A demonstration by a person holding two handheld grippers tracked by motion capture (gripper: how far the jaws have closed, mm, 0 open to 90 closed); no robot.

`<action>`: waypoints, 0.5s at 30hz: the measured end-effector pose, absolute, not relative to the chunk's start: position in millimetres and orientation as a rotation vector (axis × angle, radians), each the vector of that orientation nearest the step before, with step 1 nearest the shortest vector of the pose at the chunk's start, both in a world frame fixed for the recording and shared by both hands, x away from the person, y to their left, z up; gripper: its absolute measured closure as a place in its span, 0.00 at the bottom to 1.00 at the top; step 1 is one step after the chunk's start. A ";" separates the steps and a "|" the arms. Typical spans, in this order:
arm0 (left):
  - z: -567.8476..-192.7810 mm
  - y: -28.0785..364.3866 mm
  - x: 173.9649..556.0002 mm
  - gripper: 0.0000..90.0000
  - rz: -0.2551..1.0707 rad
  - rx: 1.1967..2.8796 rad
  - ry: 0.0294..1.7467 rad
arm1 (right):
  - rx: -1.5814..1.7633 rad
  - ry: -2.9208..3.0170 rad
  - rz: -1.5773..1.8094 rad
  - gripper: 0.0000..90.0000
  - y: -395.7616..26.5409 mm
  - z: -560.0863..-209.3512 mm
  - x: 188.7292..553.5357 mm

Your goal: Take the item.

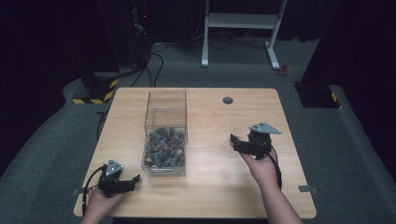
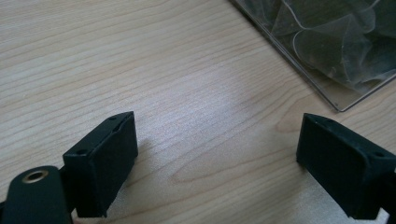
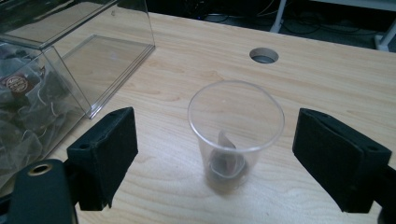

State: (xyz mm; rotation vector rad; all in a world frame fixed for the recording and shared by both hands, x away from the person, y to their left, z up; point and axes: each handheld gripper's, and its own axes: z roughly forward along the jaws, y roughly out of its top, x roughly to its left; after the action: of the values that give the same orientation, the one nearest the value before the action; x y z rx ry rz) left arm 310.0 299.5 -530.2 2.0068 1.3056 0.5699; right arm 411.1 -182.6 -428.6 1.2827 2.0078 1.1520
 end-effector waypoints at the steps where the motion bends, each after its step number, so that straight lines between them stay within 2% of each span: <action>1: -530.1 299.5 310.0 0.14 0.570 2.007 1.305 | 1.281 2.007 1.149 0.16 -184.1 -429.5 408.8; 15: -530.2 299.5 310.0 0.14 0.570 2.007 1.305 | 1.289 2.009 1.101 0.16 -201.7 -457.4 369.9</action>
State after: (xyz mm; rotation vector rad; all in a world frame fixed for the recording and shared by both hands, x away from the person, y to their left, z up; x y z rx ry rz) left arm 310.0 299.5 -530.2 2.0069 1.3054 0.5702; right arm 369.9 -201.7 -457.4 1.2894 2.0091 1.1013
